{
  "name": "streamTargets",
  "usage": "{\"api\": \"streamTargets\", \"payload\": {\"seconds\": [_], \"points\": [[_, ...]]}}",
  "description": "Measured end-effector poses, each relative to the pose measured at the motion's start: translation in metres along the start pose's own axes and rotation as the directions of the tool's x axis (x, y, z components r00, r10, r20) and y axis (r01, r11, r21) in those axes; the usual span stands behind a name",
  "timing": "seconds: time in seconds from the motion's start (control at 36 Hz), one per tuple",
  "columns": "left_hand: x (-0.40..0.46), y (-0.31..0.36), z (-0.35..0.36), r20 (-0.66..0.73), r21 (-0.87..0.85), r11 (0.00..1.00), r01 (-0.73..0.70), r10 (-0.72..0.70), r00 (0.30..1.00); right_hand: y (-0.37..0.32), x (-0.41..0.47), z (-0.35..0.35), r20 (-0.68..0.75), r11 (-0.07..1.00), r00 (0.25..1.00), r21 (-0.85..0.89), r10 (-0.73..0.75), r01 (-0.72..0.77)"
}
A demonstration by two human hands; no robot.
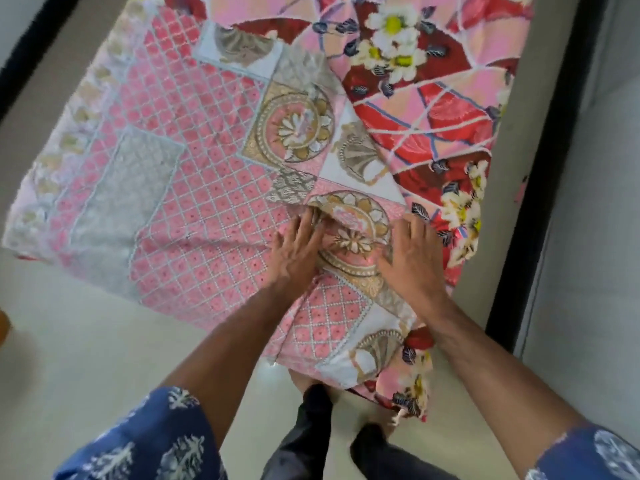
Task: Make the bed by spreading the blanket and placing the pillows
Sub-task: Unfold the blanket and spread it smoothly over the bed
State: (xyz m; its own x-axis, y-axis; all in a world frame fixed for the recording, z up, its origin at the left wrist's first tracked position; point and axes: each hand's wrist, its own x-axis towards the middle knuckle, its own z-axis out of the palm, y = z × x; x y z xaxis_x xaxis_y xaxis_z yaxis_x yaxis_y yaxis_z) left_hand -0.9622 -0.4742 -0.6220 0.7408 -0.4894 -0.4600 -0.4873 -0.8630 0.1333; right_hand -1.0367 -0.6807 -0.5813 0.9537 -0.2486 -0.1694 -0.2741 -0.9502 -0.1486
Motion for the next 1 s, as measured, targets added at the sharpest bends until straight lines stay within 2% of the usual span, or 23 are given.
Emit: {"api": "streamTargets", "payload": {"seconds": [0.11, 0.25, 0.31, 0.36, 0.42, 0.47, 0.53, 0.56, 0.58, 0.64, 0.72, 0.81, 0.92, 1.0], "points": [[0.004, -0.002, 0.0, -0.048, -0.079, 0.997, 0.015, -0.019, 0.999, -0.018, 0.046, 0.009, 0.089, 0.998, 0.994, 0.0, -0.062, 0.062], [0.006, 0.001, -0.002, -0.068, -0.065, 0.997, 0.031, -0.035, 0.997, -0.029, 0.081, 0.017, 0.047, 0.992, 0.994, -0.086, -0.094, 0.098], [0.008, 0.003, -0.004, -0.033, -0.084, 0.995, 0.059, -0.062, 0.998, -0.025, 0.089, 0.017, -0.031, 0.99, 0.99, 0.039, -0.137, 0.138], [0.008, 0.007, -0.006, -0.029, -0.098, 0.992, 0.075, -0.078, 0.996, -0.016, 0.096, 0.007, -0.056, 0.953, 0.994, 0.284, -0.09, 0.102], [0.008, 0.015, -0.01, -0.007, -0.102, 0.991, 0.085, -0.086, 0.996, 0.004, 0.1, -0.009, 0.021, 0.813, 0.996, 0.576, 0.082, -0.079], [0.008, 0.027, -0.012, 0.013, -0.095, 0.99, 0.107, -0.107, 0.994, 0.038, 0.106, -0.022, 0.123, 0.51, 0.949, 0.819, 0.292, -0.263], [0.002, 0.043, -0.012, -0.056, -0.037, 0.99, 0.139, -0.141, 0.988, 0.082, 0.109, -0.031, 0.245, 0.193, 0.844, 0.907, 0.478, -0.373], [-0.004, 0.051, -0.01, -0.114, -0.025, 0.986, 0.166, -0.168, 0.979, 0.102, 0.109, -0.034, 0.314, 0.106, 0.803, 0.901, 0.506, -0.42], [-0.012, 0.061, -0.007, -0.162, -0.033, 0.979, 0.2, -0.203, 0.966, 0.119, 0.108, -0.036, 0.374, 0.069, 0.789, 0.884, 0.487, -0.462], [-0.03, 0.086, 0.003, -0.225, -0.072, 0.969, 0.236, -0.246, 0.943, 0.141, 0.108, -0.034, 0.453, 0.096, 0.805, 0.847, 0.384, -0.522], [-0.056, 0.133, 0.023, -0.214, -0.108, 0.969, 0.222, -0.241, 0.947, 0.165, 0.125, -0.014, 0.511, 0.237, 0.816, 0.786, 0.27, -0.571], [-0.073, 0.172, 0.043, -0.099, -0.115, 0.957, 0.267, -0.278, 0.955, 0.167, 0.146, -0.018, 0.482, 0.331, 0.823, 0.757, 0.301, -0.564], [-0.078, 0.193, 0.052, -0.104, -0.106, 0.938, 0.331, -0.342, 0.934, 0.159, 0.171, -0.034, 0.393, 0.43, 0.872, 0.761, 0.292, -0.487], [-0.076, 0.195, 0.048, -0.067, -0.059, 0.946, 0.319, -0.322, 0.944, 0.161, 0.19, -0.029, 0.411, 0.437, 0.858, 0.74, 0.308, -0.511]]}}
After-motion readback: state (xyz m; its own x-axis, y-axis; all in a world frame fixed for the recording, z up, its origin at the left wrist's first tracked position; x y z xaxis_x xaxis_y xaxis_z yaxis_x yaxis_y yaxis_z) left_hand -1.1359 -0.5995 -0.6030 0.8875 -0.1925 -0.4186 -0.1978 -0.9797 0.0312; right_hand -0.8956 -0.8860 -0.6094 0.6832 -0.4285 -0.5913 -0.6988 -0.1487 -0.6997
